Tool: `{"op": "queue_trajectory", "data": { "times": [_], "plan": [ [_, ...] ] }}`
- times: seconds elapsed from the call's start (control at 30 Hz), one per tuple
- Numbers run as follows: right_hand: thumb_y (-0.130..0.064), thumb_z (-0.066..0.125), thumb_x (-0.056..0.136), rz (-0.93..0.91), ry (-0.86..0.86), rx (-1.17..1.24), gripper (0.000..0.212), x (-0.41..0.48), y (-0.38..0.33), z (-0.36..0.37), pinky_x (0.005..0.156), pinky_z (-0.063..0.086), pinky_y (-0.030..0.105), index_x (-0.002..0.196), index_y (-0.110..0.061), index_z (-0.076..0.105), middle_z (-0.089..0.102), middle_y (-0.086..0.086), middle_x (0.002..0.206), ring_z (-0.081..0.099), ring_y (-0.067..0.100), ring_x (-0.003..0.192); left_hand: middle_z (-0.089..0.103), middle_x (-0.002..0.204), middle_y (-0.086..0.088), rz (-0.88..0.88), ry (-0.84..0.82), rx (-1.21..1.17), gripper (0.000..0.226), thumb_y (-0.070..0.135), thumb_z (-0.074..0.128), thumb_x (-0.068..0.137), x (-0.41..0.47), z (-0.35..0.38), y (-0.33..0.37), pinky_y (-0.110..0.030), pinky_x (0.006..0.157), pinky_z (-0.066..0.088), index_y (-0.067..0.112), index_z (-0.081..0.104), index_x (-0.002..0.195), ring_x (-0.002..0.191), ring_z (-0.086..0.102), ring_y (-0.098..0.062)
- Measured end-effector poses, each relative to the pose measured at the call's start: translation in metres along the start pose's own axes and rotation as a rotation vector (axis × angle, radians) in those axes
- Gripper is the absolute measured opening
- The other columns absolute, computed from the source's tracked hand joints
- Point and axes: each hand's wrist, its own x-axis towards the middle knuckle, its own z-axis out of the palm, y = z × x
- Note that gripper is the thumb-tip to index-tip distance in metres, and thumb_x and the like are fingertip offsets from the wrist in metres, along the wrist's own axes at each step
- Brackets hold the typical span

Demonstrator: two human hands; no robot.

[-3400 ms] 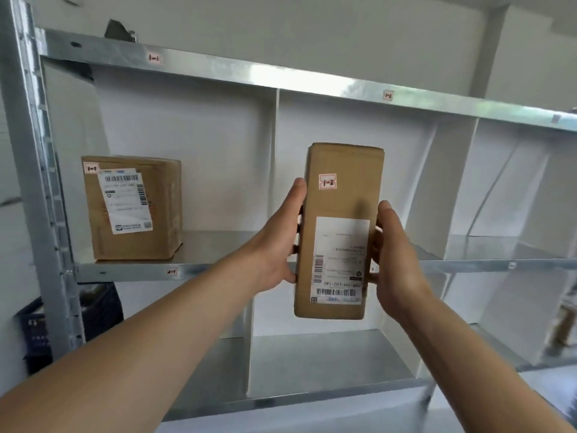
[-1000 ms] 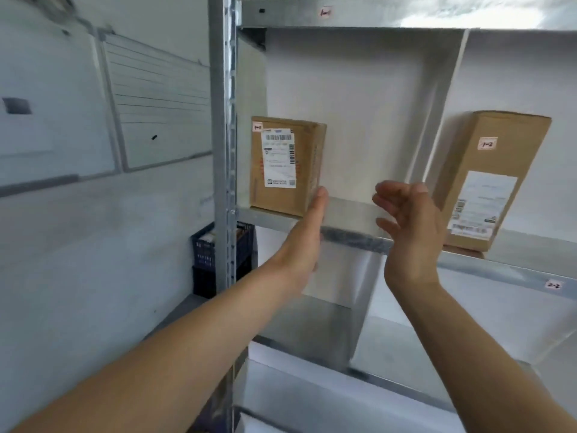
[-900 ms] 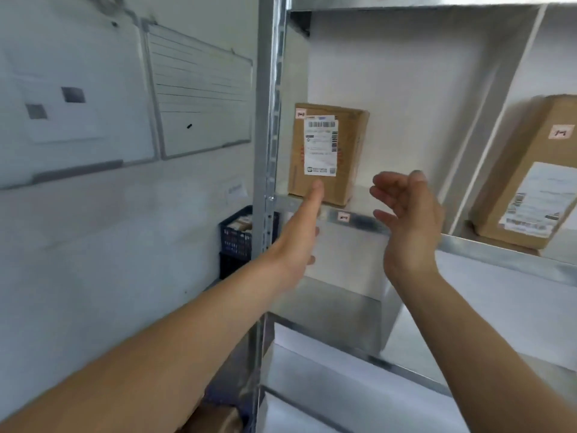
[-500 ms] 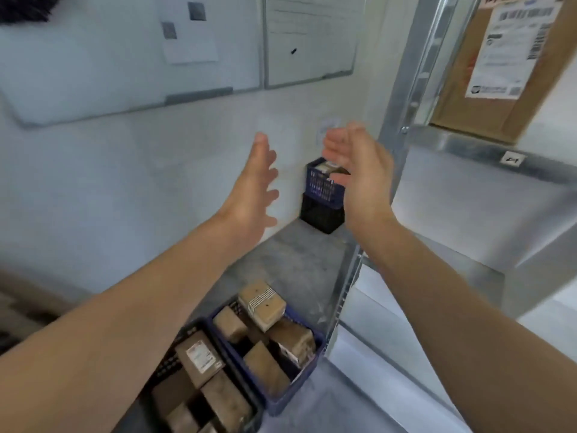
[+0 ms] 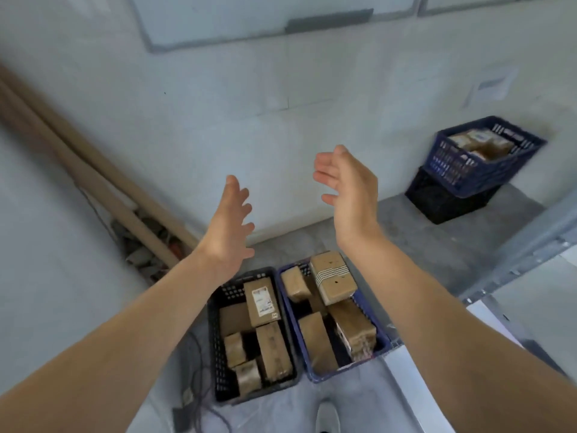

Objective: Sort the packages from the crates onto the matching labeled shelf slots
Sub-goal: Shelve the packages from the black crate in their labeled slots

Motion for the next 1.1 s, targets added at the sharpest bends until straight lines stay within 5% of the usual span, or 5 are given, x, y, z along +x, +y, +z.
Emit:
{"op": "queue_trajectory", "data": {
  "times": [0.57,1.1],
  "plan": [
    [-0.059,0.048,0.083,0.138,-0.238,0.012,0.046,0.057,0.043,0.062,0.089,0.049,0.039,0.099,-0.025,0.074,0.077,-0.006,0.111,0.072,0.011,0.105,0.017,0.168,0.007,-0.085,0.251,-0.135,0.083,0.084,0.019,0.088,0.040,-0.044,-0.028,-0.065,0.119,0.014,0.040,0.019,0.159,0.154,0.017,-0.028],
    [-0.057,0.047,0.084,0.160,-0.145,-0.041,0.043,0.030,0.068,0.159,0.095,0.049,0.041,0.100,-0.027,0.074,0.076,-0.004,0.114,0.072,0.011,0.106,0.020,0.167,0.007,-0.139,0.139,-0.179,0.087,0.085,0.017,0.087,0.066,-0.152,-0.046,-0.066,0.119,0.013,0.038,0.017,0.160,0.152,0.020,-0.027]
  ]
}}
